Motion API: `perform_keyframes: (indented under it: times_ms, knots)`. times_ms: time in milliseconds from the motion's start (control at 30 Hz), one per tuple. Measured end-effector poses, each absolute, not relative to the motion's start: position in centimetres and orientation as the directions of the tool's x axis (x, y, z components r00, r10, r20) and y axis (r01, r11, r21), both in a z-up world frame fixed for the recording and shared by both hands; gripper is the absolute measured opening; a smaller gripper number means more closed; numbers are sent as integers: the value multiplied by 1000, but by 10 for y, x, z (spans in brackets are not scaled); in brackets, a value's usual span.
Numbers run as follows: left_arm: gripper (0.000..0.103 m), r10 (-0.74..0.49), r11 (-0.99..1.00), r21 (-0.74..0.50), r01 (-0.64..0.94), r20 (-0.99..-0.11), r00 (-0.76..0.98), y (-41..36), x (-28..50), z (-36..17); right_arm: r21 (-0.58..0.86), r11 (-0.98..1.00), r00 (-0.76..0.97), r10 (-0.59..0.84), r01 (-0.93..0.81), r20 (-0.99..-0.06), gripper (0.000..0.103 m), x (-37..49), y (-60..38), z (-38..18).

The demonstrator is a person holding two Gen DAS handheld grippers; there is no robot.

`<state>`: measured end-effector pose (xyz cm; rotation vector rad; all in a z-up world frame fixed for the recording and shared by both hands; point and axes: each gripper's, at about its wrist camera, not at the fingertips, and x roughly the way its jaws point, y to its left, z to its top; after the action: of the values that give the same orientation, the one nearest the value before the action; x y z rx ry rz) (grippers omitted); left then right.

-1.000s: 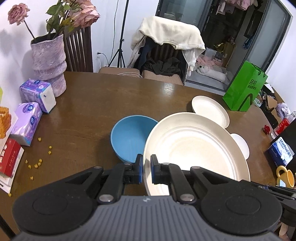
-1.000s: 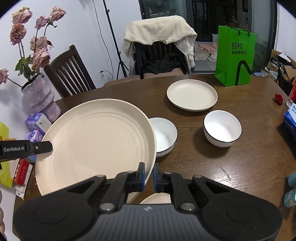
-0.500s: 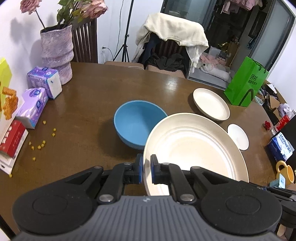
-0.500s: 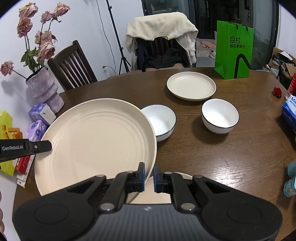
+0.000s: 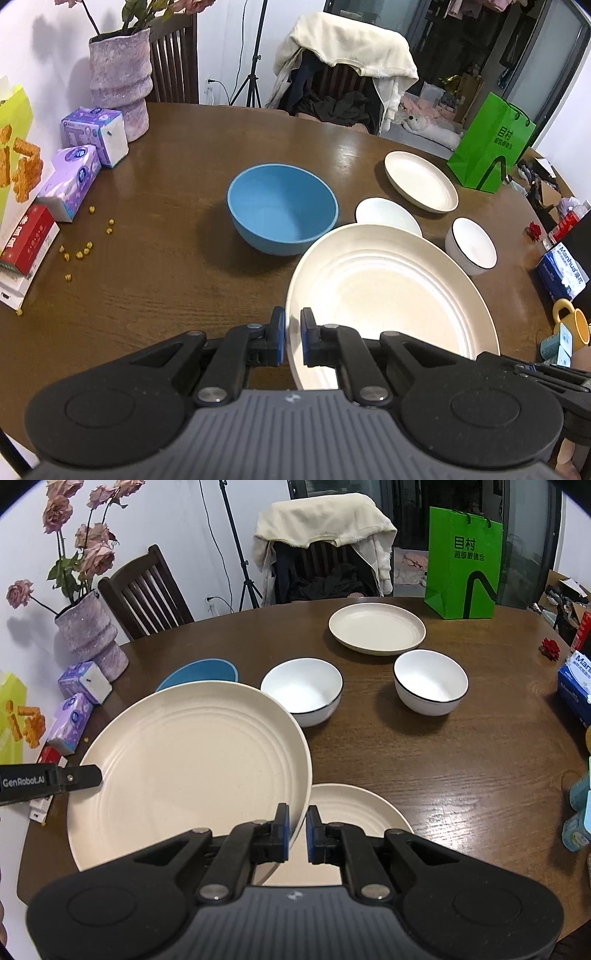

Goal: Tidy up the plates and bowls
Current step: 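Lower the held plate onto the first cream plate with both grippers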

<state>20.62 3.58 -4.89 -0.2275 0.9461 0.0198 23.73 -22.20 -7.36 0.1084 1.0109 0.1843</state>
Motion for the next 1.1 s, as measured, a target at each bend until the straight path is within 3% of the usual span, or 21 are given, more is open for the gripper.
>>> perform_keyframes:
  times_ms: [1100]
  knots:
    - [9, -163, 977, -213, -28, -821, 548, -11, 203, -74, 153, 988, 520, 133, -5, -844, 9, 206, -270, -93]
